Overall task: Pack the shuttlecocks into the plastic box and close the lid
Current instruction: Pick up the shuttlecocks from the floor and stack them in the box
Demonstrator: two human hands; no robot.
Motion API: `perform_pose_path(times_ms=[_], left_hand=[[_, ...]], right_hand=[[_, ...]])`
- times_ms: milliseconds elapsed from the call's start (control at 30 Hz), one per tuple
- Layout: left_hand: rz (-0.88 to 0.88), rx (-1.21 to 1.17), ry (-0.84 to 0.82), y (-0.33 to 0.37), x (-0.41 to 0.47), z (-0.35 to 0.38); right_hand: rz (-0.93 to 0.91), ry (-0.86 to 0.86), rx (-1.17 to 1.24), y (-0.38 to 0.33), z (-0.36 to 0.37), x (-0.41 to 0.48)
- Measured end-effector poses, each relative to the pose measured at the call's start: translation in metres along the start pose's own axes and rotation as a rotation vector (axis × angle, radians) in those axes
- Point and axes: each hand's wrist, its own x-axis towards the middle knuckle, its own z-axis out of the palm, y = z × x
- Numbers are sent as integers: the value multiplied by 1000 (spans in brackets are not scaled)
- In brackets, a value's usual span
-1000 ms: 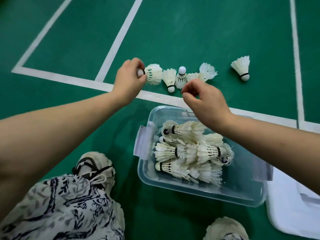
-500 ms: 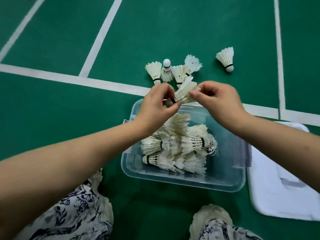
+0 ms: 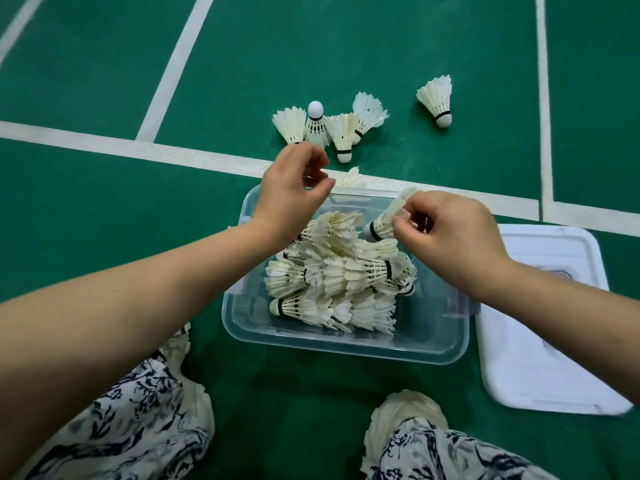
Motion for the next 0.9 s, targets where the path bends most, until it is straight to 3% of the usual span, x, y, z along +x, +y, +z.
perform_pose_path(times_ms=[367,633,900], left_hand=[[1,89,30,2,21,6],[-178,265,-247,1,81,25],[-196,383,-335,-12,123,58]], right_hand=[[-92,-171,-10,-3,15,-8],[-82,-425,-61,-1,25,0],[-17,-430,-108,3,18,5]])
